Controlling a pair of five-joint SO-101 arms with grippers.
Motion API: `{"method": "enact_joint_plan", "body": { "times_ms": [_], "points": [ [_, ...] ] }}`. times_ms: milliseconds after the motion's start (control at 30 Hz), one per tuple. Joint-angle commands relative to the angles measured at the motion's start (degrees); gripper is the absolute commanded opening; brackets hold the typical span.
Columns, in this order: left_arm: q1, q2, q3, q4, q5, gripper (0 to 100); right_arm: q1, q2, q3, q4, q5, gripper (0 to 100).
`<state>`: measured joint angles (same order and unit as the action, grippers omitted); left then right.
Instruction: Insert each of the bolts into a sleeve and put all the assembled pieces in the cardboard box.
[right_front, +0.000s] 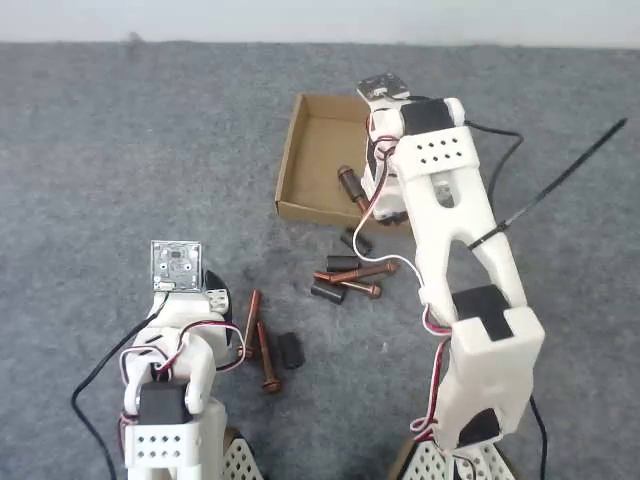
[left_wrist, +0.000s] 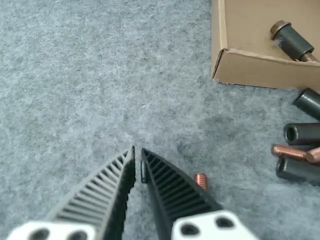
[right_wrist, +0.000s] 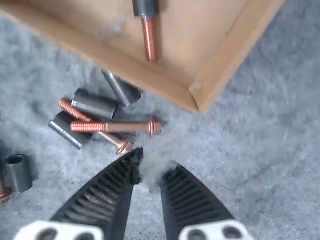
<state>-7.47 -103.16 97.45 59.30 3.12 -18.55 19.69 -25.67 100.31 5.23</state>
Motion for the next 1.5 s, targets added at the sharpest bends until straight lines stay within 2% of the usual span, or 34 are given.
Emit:
{"method": "enact_joint_plan", "body": {
  "times_ms": [0, 100, 267, 533, 700, 933, 1000, 1167, 1267, 1467],
  "points": [
    [-0.26, -0.97, -0.92, -0.26, -0.70, 2, -0.66, -8.13, 5.19, 2.33, 1.85, 0.6],
    [-0.35, -0.97, -0.92, -0.26, -0.70, 2, -3.30, -14.73, 17.05, 1.63, 5.45, 0.6],
    [-0.35, -0.97, -0.92, -0.26, -0.70, 2, -6.37, -29.58, 35.52, -3.30, 3.60, 0.6],
    [-0.35, -0.97, -0.92, -0.09, -0.62, 2, -6.55, -46.73, 58.11, -9.01, 4.22, 0.6],
    [-0.35, -0.97, -0.92, 0.00, -0.62, 2, -6.64, -52.44, 60.40, -9.01, 5.36, 0.6],
    [-0.35, -0.97, -0.92, 0.00, -0.70, 2, -9.01, -53.58, 61.19, -16.04, 17.67, 0.7],
    [-0.35, -0.97, -0.92, 0.00, -0.70, 2, -9.01, -52.44, 61.89, -20.79, 18.46, 0.9],
    [-0.35, -0.97, -0.92, 0.00, -0.70, 2, -9.01, -45.93, 61.89, -29.05, 18.73, 9.8],
    [-0.35, -0.97, -0.92, 0.00, -0.70, 2, -9.01, -41.45, 59.87, -32.57, 18.90, 10.2],
    [-0.26, -0.97, -0.92, 0.00, -0.70, 2, -9.01, -33.19, 56.26, -38.90, 24.09, 10.6]
  ]
}}
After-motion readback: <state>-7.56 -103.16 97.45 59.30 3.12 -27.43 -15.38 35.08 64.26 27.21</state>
